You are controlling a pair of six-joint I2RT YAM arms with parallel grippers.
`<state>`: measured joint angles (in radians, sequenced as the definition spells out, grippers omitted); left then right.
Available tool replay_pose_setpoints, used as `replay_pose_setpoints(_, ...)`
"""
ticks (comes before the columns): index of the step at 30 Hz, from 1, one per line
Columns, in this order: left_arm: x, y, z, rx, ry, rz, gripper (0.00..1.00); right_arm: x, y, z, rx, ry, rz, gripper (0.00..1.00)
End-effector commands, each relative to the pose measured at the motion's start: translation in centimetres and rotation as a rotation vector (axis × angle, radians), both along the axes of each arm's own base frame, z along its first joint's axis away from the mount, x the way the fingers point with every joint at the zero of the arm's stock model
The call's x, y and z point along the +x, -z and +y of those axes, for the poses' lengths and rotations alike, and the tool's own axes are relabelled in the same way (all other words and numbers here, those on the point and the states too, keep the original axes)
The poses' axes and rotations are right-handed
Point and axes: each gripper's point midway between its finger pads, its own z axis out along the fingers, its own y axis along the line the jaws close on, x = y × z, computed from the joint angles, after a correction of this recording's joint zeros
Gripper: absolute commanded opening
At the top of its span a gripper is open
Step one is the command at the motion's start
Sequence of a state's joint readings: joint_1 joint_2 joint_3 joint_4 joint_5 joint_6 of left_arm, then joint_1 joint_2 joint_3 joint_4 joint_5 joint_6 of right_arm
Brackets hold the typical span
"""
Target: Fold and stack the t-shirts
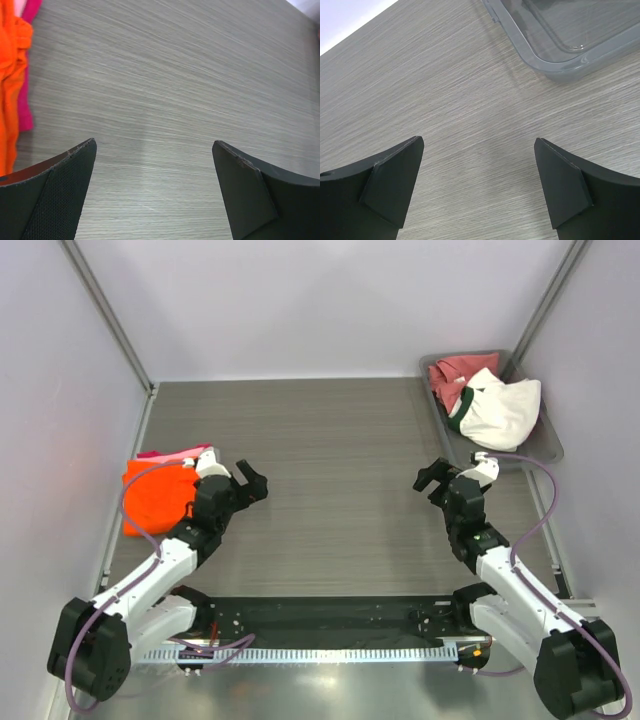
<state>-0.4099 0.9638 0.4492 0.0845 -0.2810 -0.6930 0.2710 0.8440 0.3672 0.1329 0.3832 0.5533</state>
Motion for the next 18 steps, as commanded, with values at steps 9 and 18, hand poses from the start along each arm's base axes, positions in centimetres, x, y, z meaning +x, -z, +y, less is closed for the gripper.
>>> replay_pose_setpoints(9, 0.9, -1.6, -2.9, -0.073, 0.122, -0.041, 1.00, 3.7, -9.2, -5.1, -0.017, 0.230, 0.036, 0.83)
replay_pose_setpoints(18, 1.1, -1.1, -3.7, -0.084, 0.151, -0.022, 0.99, 11.3, -6.0, -13.8, 0.002, 0.520, 0.211, 0.76)
